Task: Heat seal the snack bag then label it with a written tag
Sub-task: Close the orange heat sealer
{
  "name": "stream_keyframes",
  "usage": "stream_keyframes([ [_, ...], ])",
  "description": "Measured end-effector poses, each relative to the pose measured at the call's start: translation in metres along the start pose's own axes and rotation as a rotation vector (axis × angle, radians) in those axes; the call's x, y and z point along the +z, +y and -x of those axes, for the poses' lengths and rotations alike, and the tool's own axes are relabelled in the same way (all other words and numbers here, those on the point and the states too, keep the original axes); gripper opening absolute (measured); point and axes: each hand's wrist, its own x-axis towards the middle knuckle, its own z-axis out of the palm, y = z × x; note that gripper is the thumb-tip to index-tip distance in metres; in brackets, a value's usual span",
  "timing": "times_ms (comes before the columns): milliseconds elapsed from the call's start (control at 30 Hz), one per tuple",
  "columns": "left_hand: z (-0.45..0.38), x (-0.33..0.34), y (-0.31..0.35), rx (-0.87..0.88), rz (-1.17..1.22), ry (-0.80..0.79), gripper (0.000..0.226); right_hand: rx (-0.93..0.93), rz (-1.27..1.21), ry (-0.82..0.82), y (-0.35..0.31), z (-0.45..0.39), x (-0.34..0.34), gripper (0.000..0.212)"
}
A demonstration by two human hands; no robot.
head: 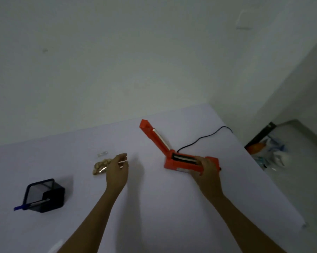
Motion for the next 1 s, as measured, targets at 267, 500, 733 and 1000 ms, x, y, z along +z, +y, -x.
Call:
stream_keyframes([
  [267,0.007,0.076,0.056,-0.068,0.010,-0.217,0.050,0.049,0.265,-0.230,0.079,-0.039,-0.054,0.067],
  [500,0.019,0.102,0.072,-0.035,0.015,-0.130,0.040,0.053,0.310,-0.307,0.104,-0.062,-0.062,0.072],
  [733,0.025,0.125,0.068,0.198,-0.040,-0.166,0.030,0.064,0.132,-0.380,0.110,-0.070,-0.073,0.070],
  [1000,0.030,0.159,0.052,0.405,-0.412,-0.355,0.047,0.055,0.039,-0.369,0.120,-0.076,-0.075,0.068],
])
